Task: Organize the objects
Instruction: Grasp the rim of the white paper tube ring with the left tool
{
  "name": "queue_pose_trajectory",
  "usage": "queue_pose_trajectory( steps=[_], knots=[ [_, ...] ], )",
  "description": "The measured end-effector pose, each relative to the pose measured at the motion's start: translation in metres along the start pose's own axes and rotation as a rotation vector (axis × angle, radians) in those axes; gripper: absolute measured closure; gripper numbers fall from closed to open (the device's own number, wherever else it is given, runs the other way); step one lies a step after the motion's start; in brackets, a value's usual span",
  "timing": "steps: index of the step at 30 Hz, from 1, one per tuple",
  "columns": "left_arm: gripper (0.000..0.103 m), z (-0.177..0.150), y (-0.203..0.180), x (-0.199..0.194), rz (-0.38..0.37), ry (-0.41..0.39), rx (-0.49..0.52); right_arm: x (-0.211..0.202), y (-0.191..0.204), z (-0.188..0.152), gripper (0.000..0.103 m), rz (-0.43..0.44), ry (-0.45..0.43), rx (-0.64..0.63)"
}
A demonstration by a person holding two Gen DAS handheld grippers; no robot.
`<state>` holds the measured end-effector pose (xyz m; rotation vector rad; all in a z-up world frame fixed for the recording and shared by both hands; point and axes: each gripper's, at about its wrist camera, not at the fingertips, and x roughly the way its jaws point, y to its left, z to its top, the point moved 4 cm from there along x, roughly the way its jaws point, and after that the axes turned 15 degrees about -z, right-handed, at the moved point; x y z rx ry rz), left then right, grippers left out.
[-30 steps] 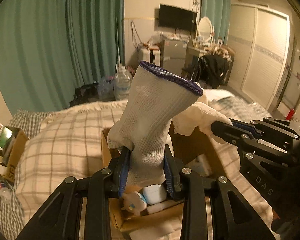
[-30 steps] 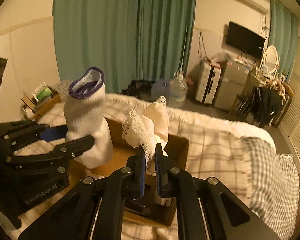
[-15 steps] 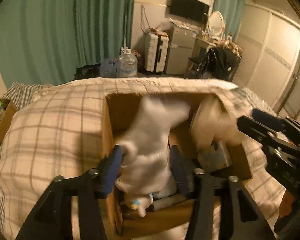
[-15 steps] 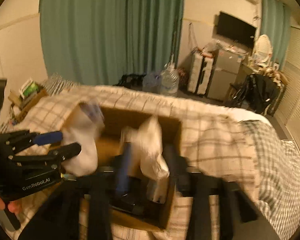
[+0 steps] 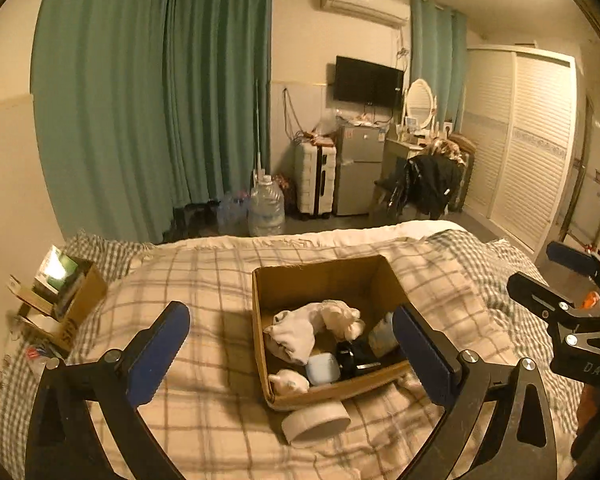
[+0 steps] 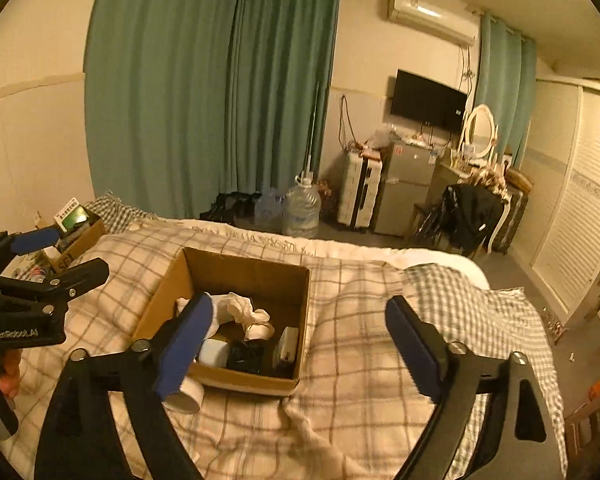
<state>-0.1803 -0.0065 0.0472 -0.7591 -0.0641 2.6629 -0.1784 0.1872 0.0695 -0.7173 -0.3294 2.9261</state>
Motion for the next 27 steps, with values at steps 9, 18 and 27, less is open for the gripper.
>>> queue_pose_trajectory(
  steps=[9,18,27],
  knots=[
    [0.0,-0.044,-0.011,-0.016,0.051,-0.06,-0.072,-0.013,0.015,-0.051,0.003,0.014,0.004,0.012],
    [0.0,-0.138,0.001,0.048,0.166,0.084,-0.123,0.062,0.027,-0.138,0.003,-0.063,0.18,-0.055],
    [0.0,-0.171,0.002,0.094,0.159,0.24,-0.166,0.097,0.037,-0.158,0.003,-0.012,0.311,-0.054]
  ],
)
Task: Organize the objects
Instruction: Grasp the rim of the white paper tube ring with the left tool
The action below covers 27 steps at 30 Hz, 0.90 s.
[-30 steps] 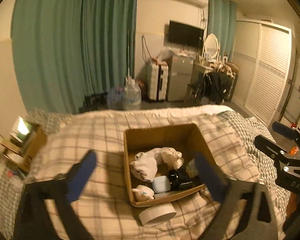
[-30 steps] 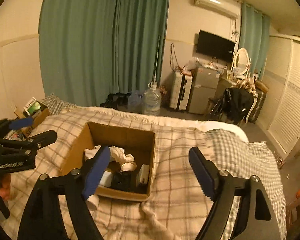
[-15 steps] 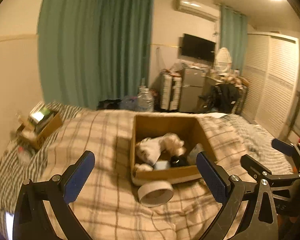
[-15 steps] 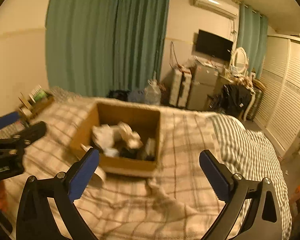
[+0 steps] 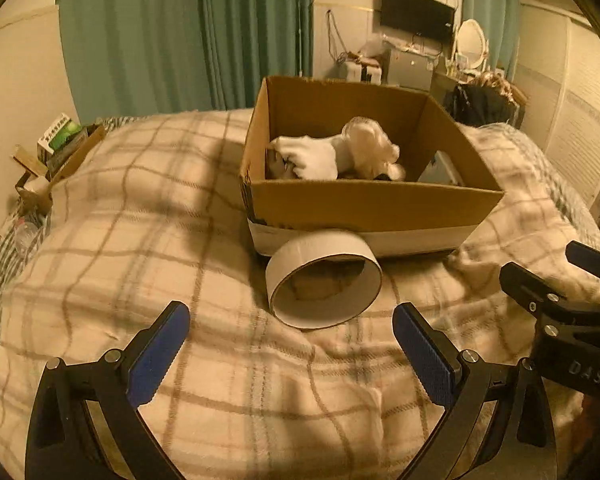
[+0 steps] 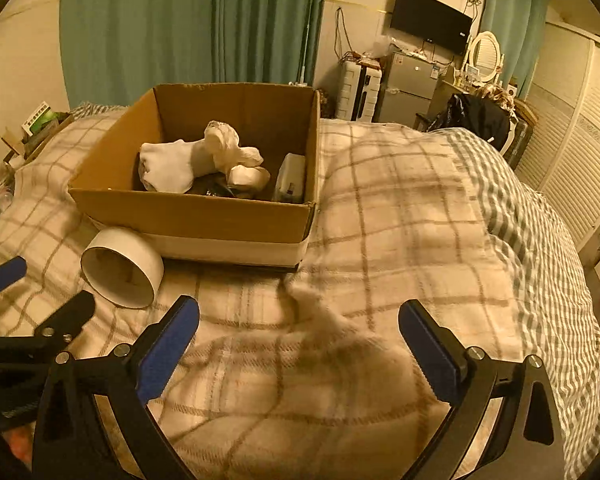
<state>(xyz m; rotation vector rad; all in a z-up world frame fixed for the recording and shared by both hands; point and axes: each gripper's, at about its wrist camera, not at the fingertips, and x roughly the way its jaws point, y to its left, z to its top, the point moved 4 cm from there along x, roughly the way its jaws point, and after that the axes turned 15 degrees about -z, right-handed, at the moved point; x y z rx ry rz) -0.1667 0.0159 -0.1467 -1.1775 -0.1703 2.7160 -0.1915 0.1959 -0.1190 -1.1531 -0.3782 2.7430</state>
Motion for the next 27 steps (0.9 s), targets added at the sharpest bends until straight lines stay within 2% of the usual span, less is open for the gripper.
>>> queue_pose_trajectory(
  steps=[5,6,8,10,11,12,14,15,16,20,27],
  knots=[
    [0.0,0.006,0.005,0.015,-0.026,0.035,-0.052,0.005,-0.002,0.012,0.003,0.0,0.016,0.01],
    [0.002,0.007,0.006,0.019,-0.03,0.044,-0.05,0.005,-0.004,0.014,0.003,-0.003,0.013,0.017],
    [0.012,0.009,0.01,0.029,-0.021,0.071,-0.052,0.01,-0.005,0.014,0.003,0.005,0.027,0.028],
    [0.034,0.006,0.017,0.041,-0.028,0.108,-0.087,0.016,-0.006,0.009,0.003,0.01,0.056,0.035],
    [0.039,0.004,0.022,0.048,-0.038,0.131,-0.115,0.017,-0.006,0.006,0.003,0.009,0.068,0.037],
    [0.048,0.004,0.025,0.052,-0.039,0.14,-0.128,0.019,-0.006,0.003,0.003,0.014,0.077,0.04],
    [0.064,0.005,0.028,0.057,-0.035,0.144,-0.136,0.019,-0.005,0.002,0.003,0.021,0.08,0.04],
    [0.078,0.005,0.027,0.057,-0.031,0.14,-0.132,0.019,-0.004,0.002,0.003,0.019,0.079,0.037],
    [0.088,0.004,0.026,0.055,-0.023,0.132,-0.126,0.019,-0.004,0.002,0.003,0.018,0.079,0.036],
    [0.096,0.0,0.015,0.039,-0.009,0.08,-0.071,0.017,-0.004,0.0,0.003,0.012,0.078,0.038],
    [0.099,-0.01,0.002,0.006,-0.022,0.054,-0.052,-0.008,-0.008,-0.007,0.003,-0.003,0.033,0.052]
  ],
)
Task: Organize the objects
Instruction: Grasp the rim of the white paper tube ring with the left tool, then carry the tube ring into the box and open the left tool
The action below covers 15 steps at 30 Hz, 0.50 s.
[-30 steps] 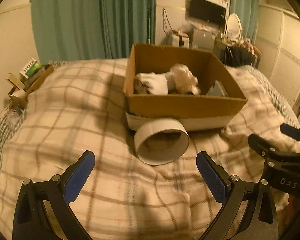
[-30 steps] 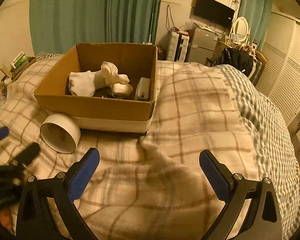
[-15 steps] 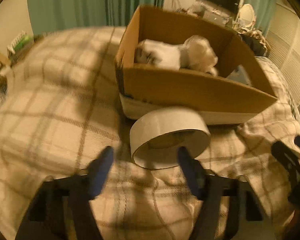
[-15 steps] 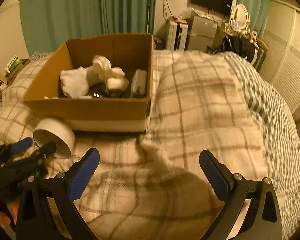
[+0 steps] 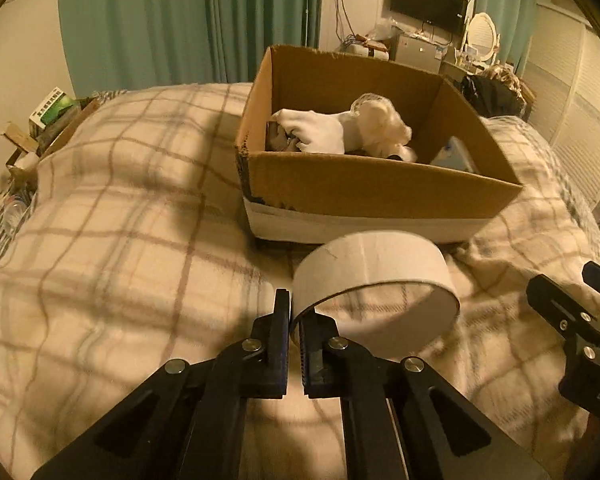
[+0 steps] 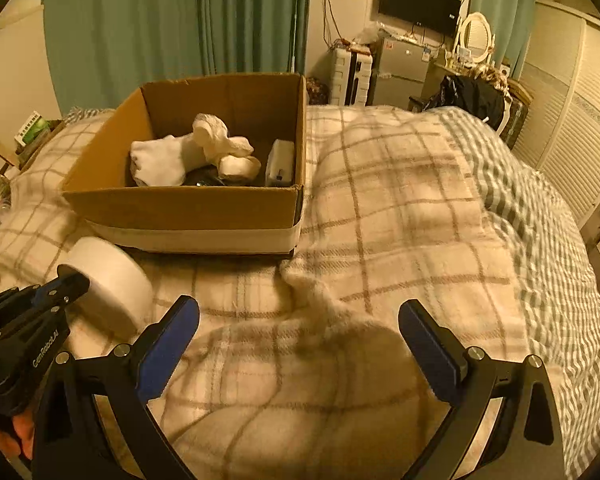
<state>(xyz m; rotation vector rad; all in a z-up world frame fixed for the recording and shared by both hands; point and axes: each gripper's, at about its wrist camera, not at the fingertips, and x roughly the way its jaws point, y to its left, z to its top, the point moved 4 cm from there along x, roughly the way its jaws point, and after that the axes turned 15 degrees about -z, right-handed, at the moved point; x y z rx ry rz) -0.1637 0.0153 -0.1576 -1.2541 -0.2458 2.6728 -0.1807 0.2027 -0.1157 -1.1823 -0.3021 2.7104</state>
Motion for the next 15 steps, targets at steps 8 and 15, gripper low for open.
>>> queue_pose_trajectory(
  steps=[8,15],
  knots=[
    [0.099,-0.008,-0.011,-0.048,-0.058,-0.018,-0.006,-0.056,-0.003,-0.01,0.003,0.014,-0.089,-0.024],
    [0.099,-0.001,-0.026,-0.087,-0.115,-0.035,0.01,-0.1,-0.014,-0.004,0.003,0.021,-0.161,-0.01]
  ],
)
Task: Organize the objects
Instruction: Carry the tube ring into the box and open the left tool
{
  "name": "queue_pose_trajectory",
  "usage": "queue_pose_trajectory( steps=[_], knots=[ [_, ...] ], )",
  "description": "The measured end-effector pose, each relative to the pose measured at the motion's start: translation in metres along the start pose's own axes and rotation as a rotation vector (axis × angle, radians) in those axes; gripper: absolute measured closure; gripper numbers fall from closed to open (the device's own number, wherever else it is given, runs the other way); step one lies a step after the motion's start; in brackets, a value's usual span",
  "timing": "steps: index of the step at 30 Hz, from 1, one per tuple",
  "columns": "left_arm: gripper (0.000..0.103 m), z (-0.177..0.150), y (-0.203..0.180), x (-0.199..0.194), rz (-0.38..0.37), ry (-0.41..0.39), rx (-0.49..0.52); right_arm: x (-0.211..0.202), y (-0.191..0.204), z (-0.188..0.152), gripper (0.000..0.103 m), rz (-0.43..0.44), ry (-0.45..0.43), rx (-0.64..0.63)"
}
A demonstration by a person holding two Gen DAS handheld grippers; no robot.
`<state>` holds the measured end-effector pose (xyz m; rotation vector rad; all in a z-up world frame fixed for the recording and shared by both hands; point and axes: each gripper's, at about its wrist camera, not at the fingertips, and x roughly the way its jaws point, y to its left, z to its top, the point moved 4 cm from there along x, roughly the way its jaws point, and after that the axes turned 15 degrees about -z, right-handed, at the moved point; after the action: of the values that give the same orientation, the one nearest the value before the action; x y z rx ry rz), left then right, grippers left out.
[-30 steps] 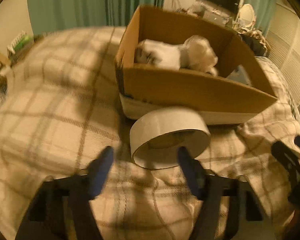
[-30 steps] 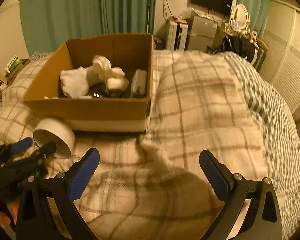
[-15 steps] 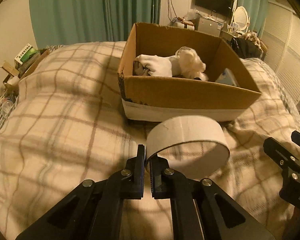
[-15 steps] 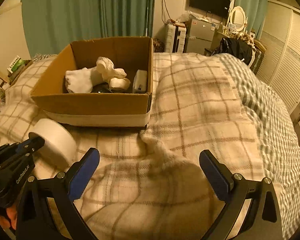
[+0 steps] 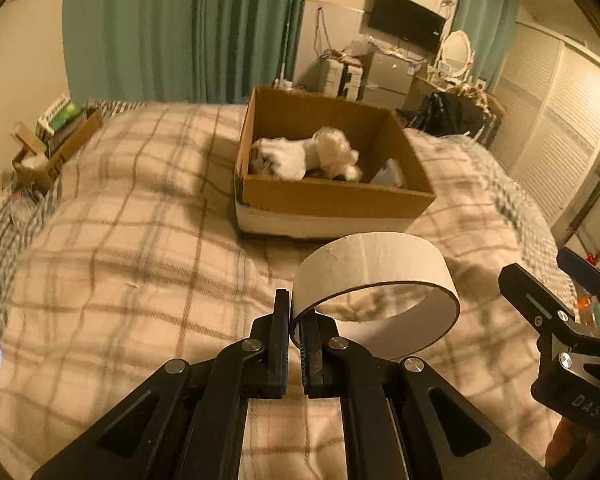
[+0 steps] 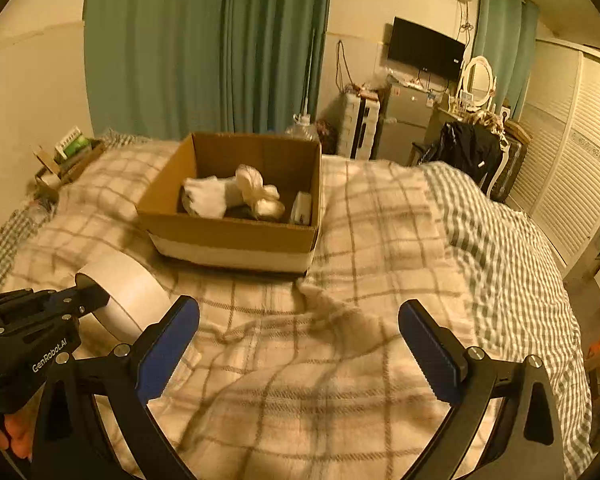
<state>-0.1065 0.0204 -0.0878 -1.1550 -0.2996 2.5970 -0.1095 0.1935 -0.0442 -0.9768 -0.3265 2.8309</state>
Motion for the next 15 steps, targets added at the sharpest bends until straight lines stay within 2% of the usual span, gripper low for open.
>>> queue_pose_trajectory(
  steps=[4,8,15],
  knots=[
    [0.099,0.019,-0.007,-0.018,0.004,-0.026,0.048,-0.014,-0.007,0.014,0.003,0.021,-0.03,0.02],
    [0.099,0.052,-0.008,-0.027,0.015,-0.056,0.089,-0.019,-0.01,0.037,0.003,0.031,-0.065,0.019],
    [0.099,0.112,0.0,-0.015,0.045,-0.08,0.103,-0.009,-0.011,0.099,0.003,0.067,-0.141,0.027]
  ],
)
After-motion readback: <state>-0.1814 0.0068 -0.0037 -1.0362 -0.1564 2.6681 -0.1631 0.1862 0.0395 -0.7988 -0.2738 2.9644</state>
